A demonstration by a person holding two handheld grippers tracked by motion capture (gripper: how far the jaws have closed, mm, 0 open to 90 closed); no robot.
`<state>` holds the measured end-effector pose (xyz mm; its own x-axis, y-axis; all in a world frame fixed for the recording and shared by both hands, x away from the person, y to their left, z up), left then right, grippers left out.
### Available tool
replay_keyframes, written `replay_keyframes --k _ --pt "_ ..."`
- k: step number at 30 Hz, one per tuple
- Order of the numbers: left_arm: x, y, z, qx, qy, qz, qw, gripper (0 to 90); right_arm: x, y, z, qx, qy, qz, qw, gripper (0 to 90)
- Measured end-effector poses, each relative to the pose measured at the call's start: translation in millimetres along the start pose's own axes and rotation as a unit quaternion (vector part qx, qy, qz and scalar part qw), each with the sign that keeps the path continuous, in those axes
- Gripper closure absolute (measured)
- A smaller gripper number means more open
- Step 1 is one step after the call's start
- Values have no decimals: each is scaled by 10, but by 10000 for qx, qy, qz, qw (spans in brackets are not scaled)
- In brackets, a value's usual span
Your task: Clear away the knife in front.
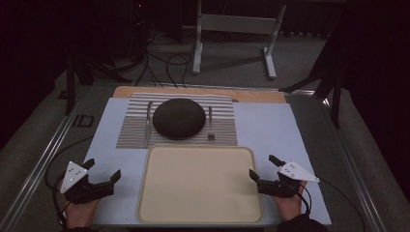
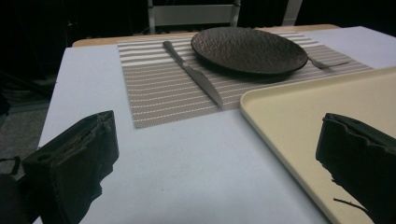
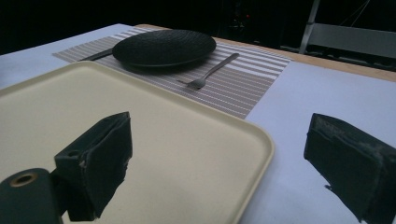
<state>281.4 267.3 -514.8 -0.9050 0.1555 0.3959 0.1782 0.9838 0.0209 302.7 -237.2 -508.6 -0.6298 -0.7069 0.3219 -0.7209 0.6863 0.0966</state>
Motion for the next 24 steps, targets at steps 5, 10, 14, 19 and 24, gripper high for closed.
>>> replay_keyframes --k 5,10,14,19,24 --pt "-13 22 5 76 22 -44 10000 0 3 0 5 17 -3 20 10000 77" --pt "-47 38 -21 32 53 -105 9999 0 0 5 5 48 -27 68 10000 78" --pt "-69 49 -89 122 52 -136 9998 0 -5 2 11 89 -14 100 9999 78" --pt "-97 37 -155 67 77 -139 9999 0 -1 -1 9 82 -36 122 9999 78" --pt "-152 27 -216 56 111 -107 9999 0 4 -5 6 108 -43 130 9998 78"
Point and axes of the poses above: each handheld gripper's, and its own axes: x roughly backward along the jaws, z roughly out of its underside, y roughly to its left, the point moved 7 cm from there along -x, roughly forward along the jaws, and after that the axes turned 12 degrees about -z, right-handed, at the moved point
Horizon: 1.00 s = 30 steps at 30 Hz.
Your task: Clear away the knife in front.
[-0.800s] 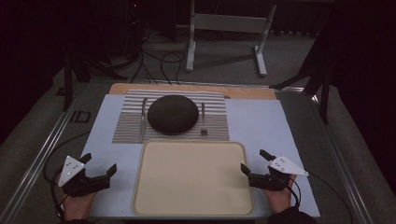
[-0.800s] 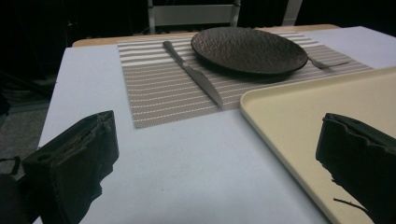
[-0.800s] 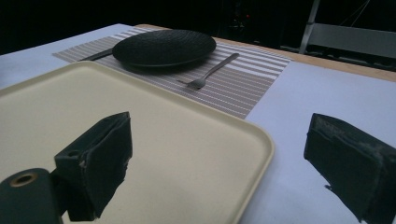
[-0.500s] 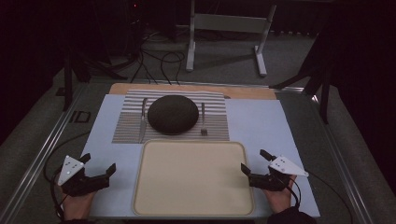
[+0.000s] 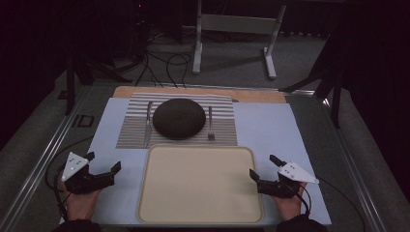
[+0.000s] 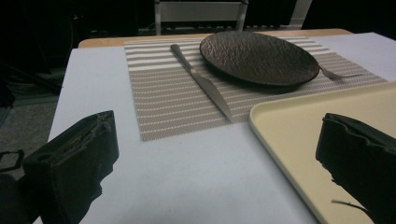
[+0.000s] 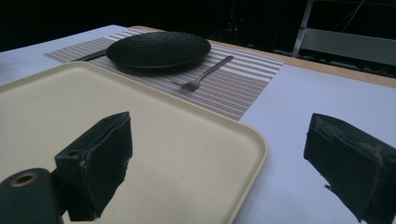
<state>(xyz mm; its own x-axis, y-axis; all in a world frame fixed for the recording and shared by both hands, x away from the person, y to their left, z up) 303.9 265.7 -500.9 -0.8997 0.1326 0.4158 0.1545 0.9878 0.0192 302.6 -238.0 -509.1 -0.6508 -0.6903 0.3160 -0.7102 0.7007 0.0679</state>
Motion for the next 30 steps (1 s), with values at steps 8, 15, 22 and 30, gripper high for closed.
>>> replay_keyframes --k 8,15,22,30 --pt "-113 -34 -159 -3 73 107 9999 0 -1 -1 -10 -19 -40 -22 10000 78" --pt "-238 -98 -232 -209 148 80 9996 0 -5 -9 -6 -20 -30 -5 10000 78" --pt "-352 -84 -323 -121 120 19 9999 0 -10 -10 -2 5 -4 6 10000 78" --pt "-503 -104 -388 -188 269 -64 9994 0 -11 -9 -1 -6 -6 -4 10000 78"
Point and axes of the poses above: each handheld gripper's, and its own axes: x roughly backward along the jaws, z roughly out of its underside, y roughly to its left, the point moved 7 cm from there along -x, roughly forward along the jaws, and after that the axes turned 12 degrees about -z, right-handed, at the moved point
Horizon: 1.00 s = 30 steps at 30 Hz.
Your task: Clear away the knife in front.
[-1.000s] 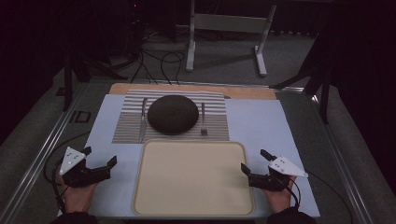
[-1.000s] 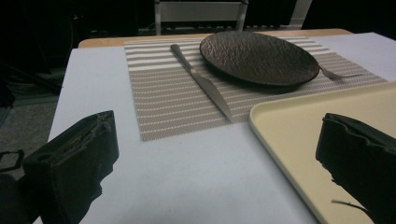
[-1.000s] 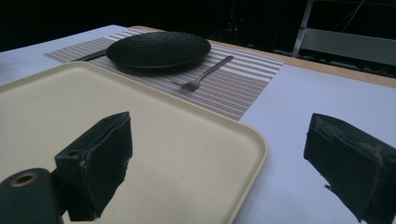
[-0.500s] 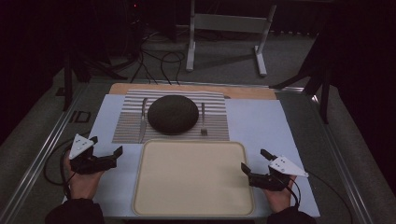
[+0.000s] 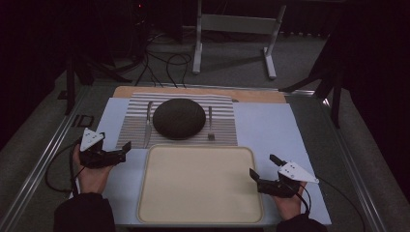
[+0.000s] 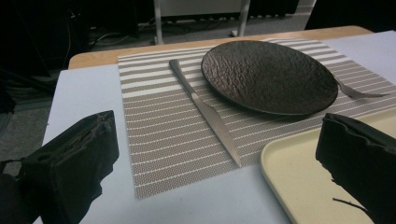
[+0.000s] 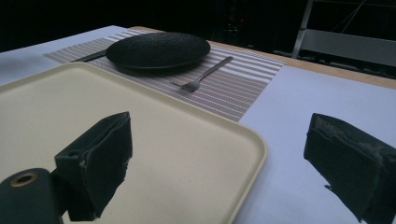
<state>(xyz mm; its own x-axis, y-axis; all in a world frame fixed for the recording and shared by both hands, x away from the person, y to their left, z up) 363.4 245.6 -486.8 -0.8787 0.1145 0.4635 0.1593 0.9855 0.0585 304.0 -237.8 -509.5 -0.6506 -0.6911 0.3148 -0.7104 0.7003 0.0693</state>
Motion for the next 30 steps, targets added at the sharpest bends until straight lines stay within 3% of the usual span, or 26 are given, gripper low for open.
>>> replay_keyframes --k 17,30 --pt "-242 -37 -111 35 142 -57 9999 0 -8 3 5 -7 21 -8 10000 78" --pt "-349 -47 -271 -18 72 -56 10000 0 -3 1 1 0 -6 -9 10000 78"
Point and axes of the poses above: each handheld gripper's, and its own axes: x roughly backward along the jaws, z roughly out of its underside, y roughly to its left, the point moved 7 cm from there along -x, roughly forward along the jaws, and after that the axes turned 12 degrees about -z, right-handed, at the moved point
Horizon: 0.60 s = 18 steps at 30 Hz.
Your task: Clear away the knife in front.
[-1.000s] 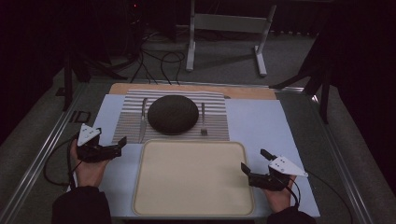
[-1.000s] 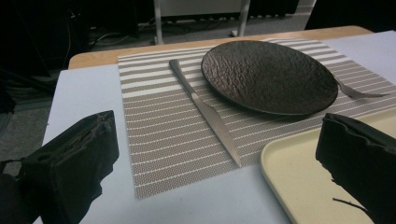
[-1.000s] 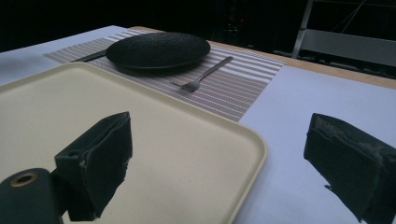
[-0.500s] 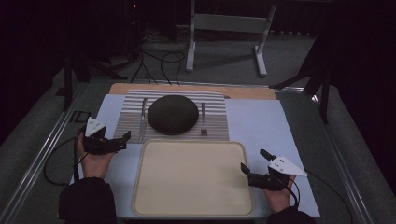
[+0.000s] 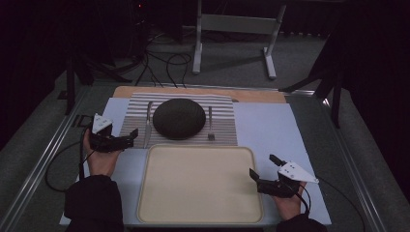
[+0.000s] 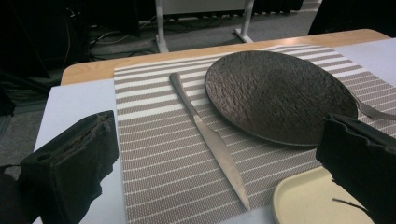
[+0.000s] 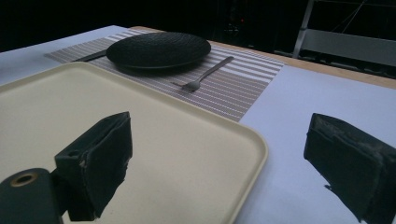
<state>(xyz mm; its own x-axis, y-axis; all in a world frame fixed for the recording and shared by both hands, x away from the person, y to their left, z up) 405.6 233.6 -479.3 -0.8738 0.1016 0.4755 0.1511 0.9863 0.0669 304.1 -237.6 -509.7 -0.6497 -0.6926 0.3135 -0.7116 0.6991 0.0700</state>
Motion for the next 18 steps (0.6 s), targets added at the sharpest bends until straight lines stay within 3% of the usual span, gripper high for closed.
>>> replay_keyframes --k 18 --pt "-186 15 -111 -75 206 -73 9997 0 -2 2 -3 9 -17 -7 10000 78"
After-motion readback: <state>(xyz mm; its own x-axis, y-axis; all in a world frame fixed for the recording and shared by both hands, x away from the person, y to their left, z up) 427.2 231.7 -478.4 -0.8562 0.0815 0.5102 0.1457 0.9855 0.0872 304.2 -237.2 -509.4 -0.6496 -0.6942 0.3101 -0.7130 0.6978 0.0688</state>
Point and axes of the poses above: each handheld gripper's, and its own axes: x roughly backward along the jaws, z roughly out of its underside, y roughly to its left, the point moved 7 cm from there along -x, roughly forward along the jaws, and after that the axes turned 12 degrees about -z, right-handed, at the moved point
